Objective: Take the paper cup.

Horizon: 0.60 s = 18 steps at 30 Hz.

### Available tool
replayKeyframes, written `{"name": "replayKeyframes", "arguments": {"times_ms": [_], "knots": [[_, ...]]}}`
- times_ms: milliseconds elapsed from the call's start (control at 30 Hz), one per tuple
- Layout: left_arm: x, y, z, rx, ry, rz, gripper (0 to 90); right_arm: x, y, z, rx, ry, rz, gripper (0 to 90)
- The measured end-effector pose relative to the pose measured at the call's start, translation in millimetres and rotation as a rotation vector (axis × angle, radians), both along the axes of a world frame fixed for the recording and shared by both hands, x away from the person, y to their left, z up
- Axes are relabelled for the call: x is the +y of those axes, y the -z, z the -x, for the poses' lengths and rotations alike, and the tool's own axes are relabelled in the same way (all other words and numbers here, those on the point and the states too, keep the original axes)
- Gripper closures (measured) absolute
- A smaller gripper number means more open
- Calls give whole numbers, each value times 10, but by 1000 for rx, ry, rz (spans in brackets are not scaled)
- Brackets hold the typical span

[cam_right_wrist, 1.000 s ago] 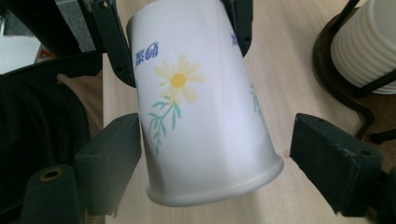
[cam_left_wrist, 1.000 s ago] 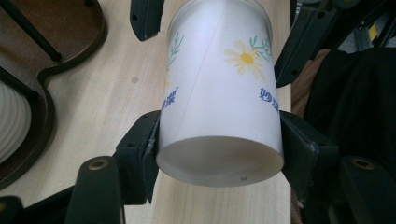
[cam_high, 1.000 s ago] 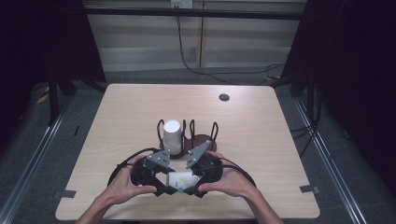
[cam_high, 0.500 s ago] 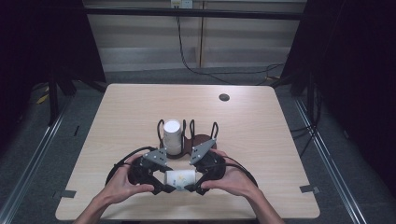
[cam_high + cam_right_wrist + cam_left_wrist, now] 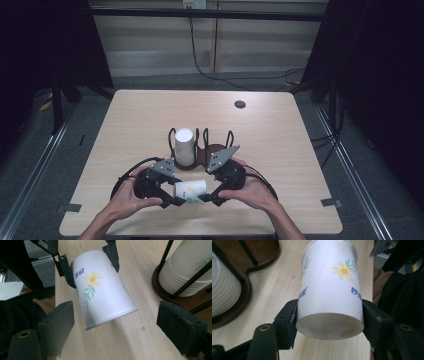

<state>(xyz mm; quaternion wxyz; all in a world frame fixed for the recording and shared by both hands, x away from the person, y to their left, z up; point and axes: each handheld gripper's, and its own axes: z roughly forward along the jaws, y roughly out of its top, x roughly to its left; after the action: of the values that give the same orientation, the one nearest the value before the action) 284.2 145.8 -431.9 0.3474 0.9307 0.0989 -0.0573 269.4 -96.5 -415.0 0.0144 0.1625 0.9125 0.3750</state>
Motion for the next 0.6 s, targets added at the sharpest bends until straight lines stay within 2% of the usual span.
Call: {"name": "replayKeyframes", "arguments": {"times_ms": [67,133,200,300,400,533,600], "knots": [[43,27,-3,5,-4,2,367,-9,9,-5,0,6,-6,140],[83,20,-19,-8,-16,-13,367,-22,19,-12,1,9,-19,141],[134,2,-40,1,-29,19,367,-40,30,-20,-3,25,-32,148],[189,-11,-47,-3,-39,39,367,-72,41,-30,-4,48,-66,162],[223,-28,-41,-30,-48,44,368,-101,37,-38,-10,65,-89,158],[245,-24,-39,-39,-59,70,367,-126,47,-35,2,79,-118,157],[254,-18,-45,-30,-63,77,367,-133,61,-38,4,81,-128,157]]}}
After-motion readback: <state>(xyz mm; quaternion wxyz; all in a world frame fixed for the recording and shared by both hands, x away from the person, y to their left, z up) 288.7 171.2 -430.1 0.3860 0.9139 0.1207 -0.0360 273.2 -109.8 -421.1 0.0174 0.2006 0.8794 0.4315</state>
